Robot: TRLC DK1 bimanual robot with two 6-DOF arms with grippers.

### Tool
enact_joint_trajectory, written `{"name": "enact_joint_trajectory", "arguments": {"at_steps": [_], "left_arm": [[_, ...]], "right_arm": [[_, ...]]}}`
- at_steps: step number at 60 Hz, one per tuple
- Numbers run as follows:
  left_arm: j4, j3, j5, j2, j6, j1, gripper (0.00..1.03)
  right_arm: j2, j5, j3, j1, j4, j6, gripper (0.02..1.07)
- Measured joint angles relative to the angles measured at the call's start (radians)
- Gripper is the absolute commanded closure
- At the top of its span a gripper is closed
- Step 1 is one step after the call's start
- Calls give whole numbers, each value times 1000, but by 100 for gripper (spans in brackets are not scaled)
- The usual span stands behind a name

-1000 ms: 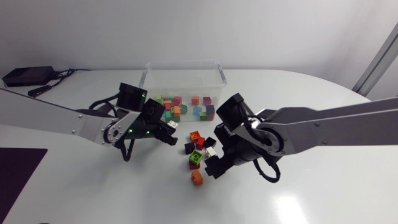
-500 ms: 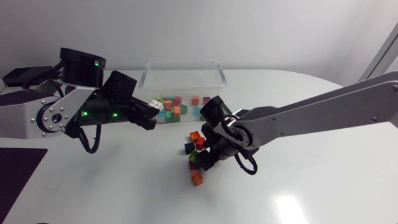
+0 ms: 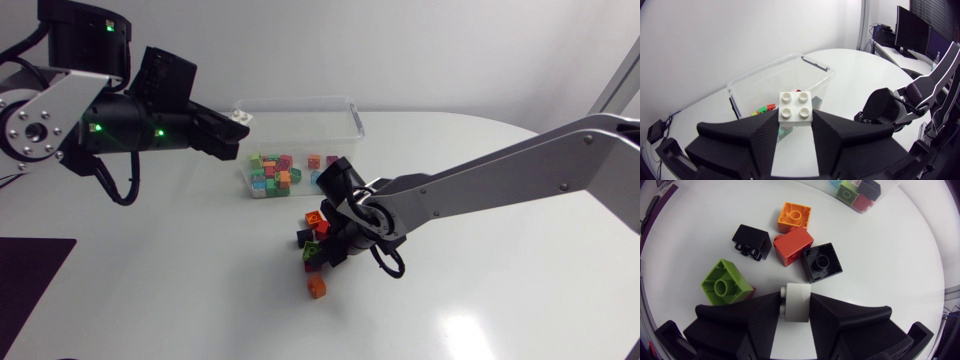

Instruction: Place the duplo bricks in the container

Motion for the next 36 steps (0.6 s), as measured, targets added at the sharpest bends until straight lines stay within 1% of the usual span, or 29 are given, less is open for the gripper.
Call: {"name": "enact_joint_trajectory", "arguments": {"at_steps": [7, 9, 21, 26, 36], "left_arm": [[-8, 31, 0, -1, -1, 0, 93], [-9, 40, 0, -1, -1, 0, 93], [9, 107, 0, 29, -24, 0, 93], [34, 144, 1, 76, -31, 2, 93], [40, 226, 4, 196, -49, 7, 93]], "right_arm": [[-18, 7, -19, 0, 2, -1, 77], [-30, 7, -27, 0, 0, -1, 80], [-152, 7, -75, -13, -5, -10, 80], [-214, 6, -85, -19, -25, -17, 80], [-348, 6, -86, -28, -109, -29, 80]]}}
